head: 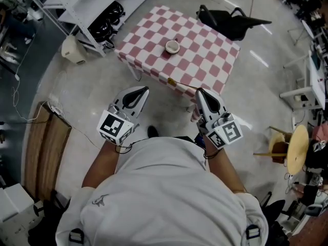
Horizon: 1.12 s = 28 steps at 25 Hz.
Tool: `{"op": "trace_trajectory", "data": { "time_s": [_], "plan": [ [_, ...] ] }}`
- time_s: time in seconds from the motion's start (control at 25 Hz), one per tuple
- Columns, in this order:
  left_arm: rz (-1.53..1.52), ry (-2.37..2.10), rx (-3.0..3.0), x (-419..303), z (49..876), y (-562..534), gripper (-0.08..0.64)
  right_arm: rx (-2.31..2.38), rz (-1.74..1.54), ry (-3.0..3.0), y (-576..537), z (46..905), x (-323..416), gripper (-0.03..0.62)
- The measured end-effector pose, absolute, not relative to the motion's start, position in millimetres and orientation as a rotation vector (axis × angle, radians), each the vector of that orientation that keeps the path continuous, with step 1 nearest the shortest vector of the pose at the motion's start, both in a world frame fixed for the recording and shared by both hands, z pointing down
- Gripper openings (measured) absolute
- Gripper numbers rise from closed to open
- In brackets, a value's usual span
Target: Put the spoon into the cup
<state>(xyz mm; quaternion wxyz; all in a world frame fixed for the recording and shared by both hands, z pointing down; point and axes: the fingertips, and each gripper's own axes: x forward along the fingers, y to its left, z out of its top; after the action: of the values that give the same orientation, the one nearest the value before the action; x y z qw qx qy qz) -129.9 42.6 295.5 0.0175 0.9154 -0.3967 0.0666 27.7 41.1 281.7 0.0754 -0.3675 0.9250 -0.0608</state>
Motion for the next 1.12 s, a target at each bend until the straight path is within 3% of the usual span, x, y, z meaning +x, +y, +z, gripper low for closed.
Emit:
{"op": "trace_trajectory", "data": {
  "time_s": [0.52,1.12],
  "plan": [
    [0.224,-1.181,2.840,-146.9,315.5,-7.7,0.014,-1.145,-0.192,2.758,-11.6,293.4,13.0,0.034],
    [0.286,-1.239,2.821,-95.8,327.6,-98.0,0.014,-1.068,-0.211,2.789,-105.2,295.5,58.9,0.034]
  ]
}}
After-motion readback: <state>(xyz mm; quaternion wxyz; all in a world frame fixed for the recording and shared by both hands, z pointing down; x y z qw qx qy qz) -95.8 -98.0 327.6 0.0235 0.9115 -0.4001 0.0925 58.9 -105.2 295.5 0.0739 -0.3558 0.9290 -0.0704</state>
